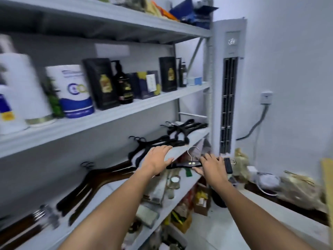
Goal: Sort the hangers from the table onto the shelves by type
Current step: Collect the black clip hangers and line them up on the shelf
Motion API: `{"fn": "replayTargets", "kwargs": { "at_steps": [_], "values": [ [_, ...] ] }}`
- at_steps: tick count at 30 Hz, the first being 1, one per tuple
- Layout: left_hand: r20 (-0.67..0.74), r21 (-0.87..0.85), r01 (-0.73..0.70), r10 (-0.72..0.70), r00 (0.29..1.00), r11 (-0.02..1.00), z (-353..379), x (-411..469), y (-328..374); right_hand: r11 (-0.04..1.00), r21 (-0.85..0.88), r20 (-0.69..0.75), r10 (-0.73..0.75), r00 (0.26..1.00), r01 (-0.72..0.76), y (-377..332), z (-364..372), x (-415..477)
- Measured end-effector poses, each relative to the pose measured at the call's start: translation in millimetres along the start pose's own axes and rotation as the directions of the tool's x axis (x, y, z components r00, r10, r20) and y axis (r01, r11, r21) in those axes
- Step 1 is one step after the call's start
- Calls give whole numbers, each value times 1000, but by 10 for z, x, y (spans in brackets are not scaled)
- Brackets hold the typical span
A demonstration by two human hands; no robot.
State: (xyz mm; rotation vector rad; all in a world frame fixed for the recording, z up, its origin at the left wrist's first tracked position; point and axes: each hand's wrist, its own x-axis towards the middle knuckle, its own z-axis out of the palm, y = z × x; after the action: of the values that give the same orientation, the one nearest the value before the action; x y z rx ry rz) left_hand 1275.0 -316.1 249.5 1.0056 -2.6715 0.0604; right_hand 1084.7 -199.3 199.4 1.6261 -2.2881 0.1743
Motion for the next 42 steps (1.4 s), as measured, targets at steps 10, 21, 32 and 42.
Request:
{"fn": "replayTargets", "kwargs": {
  "at_steps": [10,21,32,42],
  "values": [
    [-53,98,393,-389,920,914,-317,-1274,-1001,912,175,-66,-366,928,372,-1534,12,299],
    [-69,167,716,-717,694,677,-440,-2916,-1466,675,258,-125,-686,716,692,-3041,-29,-266],
    [-118,163,838,-833,541,521,-742,-4041,-1967,550,253,-187,-779,598,796,-4245,-184,-609],
    [-75,141,853,-854,516,503,-930,-4818,-2771,534,267,-147,-800,581,802,-5326,-254,-974]
  ]
}}
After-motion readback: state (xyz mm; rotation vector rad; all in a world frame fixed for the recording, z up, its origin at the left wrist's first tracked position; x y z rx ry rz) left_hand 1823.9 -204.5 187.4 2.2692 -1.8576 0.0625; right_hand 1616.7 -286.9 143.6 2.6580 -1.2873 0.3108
